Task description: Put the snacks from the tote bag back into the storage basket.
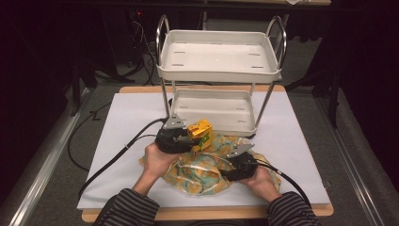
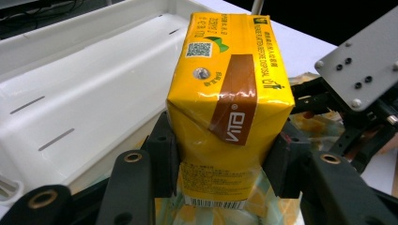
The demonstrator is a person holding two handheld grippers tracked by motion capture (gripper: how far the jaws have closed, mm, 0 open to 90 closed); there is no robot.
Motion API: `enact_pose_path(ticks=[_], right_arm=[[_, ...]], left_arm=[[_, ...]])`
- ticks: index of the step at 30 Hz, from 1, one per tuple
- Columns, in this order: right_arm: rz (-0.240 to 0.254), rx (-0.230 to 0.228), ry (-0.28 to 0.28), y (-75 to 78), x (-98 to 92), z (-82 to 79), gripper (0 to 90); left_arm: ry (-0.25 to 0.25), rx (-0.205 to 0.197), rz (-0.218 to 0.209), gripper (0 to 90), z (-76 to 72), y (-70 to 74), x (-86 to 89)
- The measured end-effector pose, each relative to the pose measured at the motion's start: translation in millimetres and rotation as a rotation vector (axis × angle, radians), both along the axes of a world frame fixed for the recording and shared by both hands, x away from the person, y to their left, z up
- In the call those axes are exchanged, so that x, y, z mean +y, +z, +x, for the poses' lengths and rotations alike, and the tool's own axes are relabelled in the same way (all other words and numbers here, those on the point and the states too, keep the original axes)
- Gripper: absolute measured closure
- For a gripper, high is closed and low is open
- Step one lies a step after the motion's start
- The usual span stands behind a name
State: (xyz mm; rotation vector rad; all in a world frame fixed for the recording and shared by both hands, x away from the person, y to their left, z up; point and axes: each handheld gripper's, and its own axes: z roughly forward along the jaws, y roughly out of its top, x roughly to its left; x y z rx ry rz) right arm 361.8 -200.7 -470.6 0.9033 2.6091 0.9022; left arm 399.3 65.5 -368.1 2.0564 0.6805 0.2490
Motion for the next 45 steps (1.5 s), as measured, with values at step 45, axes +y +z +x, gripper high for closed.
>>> enact_pose_path(ticks=[45], right_arm=[[0.001, 0.000, 0.003, 0.1, 0.0, 0.1, 35.4]], left_arm=[[0.094, -0.014, -0.012, 53.5, 25.9, 5.0, 3.1]])
